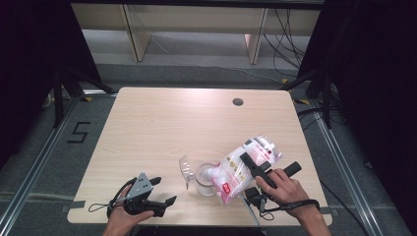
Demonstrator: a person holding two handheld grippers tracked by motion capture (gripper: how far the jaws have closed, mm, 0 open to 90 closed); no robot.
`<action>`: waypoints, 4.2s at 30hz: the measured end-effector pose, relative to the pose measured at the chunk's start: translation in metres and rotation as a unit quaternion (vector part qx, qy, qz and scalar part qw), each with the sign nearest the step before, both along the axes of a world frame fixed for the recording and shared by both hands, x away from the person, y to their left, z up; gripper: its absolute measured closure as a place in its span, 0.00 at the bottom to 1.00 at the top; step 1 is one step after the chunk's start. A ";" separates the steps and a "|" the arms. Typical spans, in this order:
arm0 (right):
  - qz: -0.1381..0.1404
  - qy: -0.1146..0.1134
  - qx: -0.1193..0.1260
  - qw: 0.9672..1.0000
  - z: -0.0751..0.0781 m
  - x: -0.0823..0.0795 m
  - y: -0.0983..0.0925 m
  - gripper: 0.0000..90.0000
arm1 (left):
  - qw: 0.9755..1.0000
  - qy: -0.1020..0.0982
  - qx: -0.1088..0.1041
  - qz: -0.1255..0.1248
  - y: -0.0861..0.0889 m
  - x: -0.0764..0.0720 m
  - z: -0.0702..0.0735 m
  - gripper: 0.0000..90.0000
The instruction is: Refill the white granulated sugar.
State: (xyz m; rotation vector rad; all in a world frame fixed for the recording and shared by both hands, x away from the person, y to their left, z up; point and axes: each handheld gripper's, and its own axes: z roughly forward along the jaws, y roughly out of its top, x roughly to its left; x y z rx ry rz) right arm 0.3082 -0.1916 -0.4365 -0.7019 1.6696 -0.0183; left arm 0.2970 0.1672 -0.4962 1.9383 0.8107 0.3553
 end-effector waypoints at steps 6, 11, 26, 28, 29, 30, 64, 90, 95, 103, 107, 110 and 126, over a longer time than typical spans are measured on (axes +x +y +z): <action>0.005 -0.002 0.000 1.000 0.000 0.000 -0.001 0.67 | 1.000 0.003 -0.004 0.003 0.000 0.000 0.000 0.18; 0.005 -0.003 0.003 1.000 0.000 0.000 -0.001 0.67 | 1.000 0.004 -0.001 0.003 0.000 0.000 0.001 0.18; 0.001 0.002 0.003 1.000 0.000 0.000 -0.003 0.69 | 1.000 -0.003 0.007 -0.004 0.001 0.001 0.001 0.18; 0.000 0.001 0.003 1.000 0.000 0.000 -0.002 0.69 | 1.000 -0.003 0.006 -0.004 0.001 0.001 0.001 0.18; 0.003 0.000 0.002 1.000 0.000 0.000 -0.002 0.69 | 1.000 -0.003 0.006 -0.004 0.001 0.001 0.001 0.18; 0.003 0.000 0.002 1.000 0.000 0.000 -0.002 0.69 | 1.000 0.004 -0.001 0.004 0.000 -0.001 0.000 0.18; 0.005 0.010 -0.001 1.000 0.000 0.002 -0.001 0.71 | 1.000 0.004 -0.002 0.003 0.000 0.000 0.000 0.18; -0.002 0.013 0.000 1.000 -0.002 0.001 -0.001 0.72 | 1.000 0.001 0.002 0.000 0.001 0.000 0.001 0.18; 0.000 0.010 0.000 1.000 -0.002 0.001 -0.002 0.72 | 1.000 0.003 0.000 0.002 0.001 0.000 0.001 0.18; 0.000 0.005 -0.010 1.000 0.001 0.000 -0.001 0.72 | 1.000 0.004 -0.002 0.003 0.000 -0.001 0.000 0.18; 0.000 0.002 -0.015 1.000 0.001 0.000 -0.001 0.72 | 1.000 0.004 0.001 0.004 0.001 -0.001 0.001 0.18; -0.001 0.003 -0.018 1.000 0.002 0.000 0.000 0.72 | 1.000 0.001 0.001 0.001 0.001 0.000 0.001 0.18; 0.003 -0.003 -0.021 1.000 0.003 -0.001 -0.001 0.72 | 1.000 0.004 -0.002 0.004 0.000 -0.001 0.000 0.18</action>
